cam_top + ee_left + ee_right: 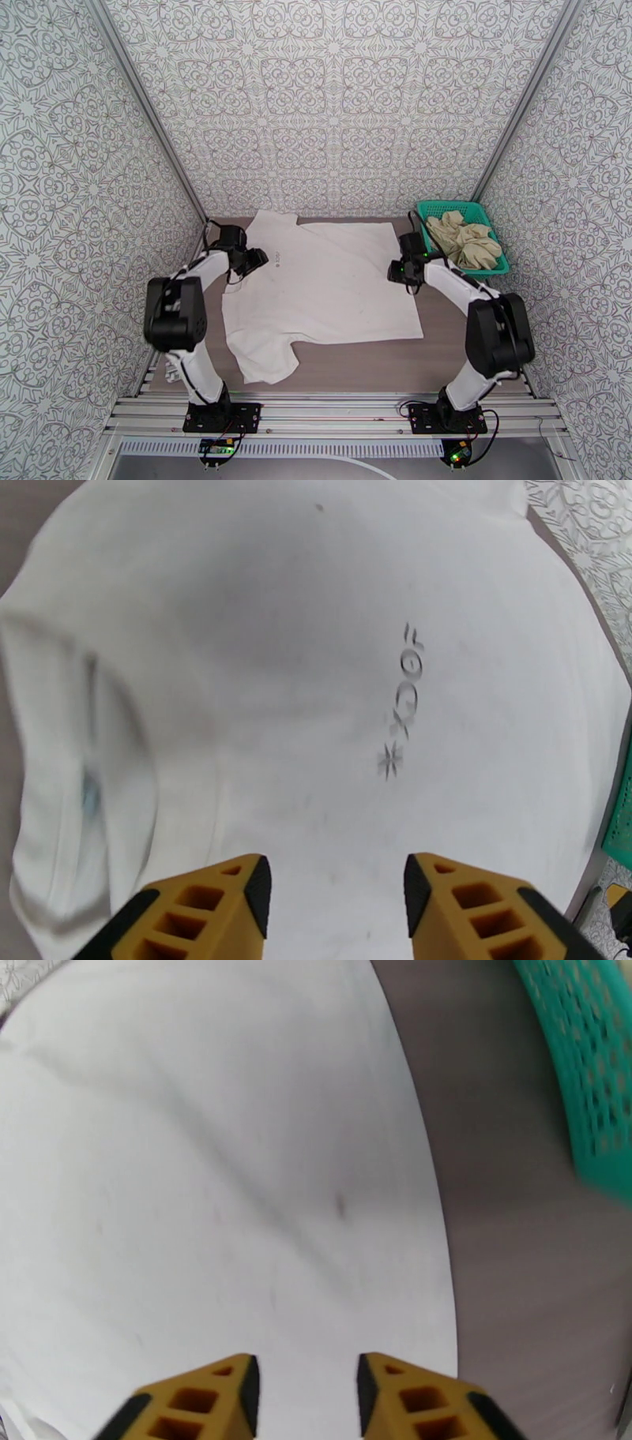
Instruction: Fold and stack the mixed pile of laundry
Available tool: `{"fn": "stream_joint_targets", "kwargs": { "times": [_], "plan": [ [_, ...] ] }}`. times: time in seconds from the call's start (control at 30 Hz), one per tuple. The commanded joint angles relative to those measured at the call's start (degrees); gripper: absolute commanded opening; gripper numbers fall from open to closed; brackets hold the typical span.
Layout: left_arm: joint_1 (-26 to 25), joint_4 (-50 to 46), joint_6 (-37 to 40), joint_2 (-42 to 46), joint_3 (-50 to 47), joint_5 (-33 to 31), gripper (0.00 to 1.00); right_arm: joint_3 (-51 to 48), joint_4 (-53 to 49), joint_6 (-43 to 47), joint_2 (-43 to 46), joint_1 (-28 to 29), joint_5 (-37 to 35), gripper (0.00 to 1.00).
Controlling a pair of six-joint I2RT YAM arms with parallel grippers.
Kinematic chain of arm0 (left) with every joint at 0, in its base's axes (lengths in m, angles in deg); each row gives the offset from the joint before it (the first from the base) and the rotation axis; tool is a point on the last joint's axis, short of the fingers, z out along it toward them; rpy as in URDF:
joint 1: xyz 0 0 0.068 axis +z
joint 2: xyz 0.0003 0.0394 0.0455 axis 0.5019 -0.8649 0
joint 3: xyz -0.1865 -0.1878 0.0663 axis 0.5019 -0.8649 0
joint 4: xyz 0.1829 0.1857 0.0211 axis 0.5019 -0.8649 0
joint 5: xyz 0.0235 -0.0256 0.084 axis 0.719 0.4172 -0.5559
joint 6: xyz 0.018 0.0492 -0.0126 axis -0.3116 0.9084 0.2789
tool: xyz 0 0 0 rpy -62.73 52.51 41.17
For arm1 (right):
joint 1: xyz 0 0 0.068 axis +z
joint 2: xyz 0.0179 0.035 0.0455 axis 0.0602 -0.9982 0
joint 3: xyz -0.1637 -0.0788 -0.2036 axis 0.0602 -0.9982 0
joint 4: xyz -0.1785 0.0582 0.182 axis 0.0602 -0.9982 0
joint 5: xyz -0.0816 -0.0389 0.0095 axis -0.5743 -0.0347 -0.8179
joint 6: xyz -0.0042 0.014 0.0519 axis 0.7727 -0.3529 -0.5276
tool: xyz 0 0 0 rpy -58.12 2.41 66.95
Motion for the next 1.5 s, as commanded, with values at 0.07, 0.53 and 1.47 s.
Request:
{"fn": "stream_joint_targets", "kwargs": {
  "times": [0.07, 0.53, 1.47],
  "plan": [
    [-0.65, 3.71, -2.04, -10.95, 11.89, 3.47, 0.47, 16.22, 0.93, 3.91, -13.41, -1.51, -1.65, 0.12],
    [-0.92, 2.85, -7.66, -29.7, 30.97, 8.95, 0.43, 51.85, -17.38, -1.62, -42.74, -5.41, 0.66, 0.0],
    [-1.8, -16.63, -10.04, 39.45, -32.89, -16.35, 0.73, -8.91, 3.03, -9.0, 11.91, -4.8, 11.03, 0.07]
  ]
}}
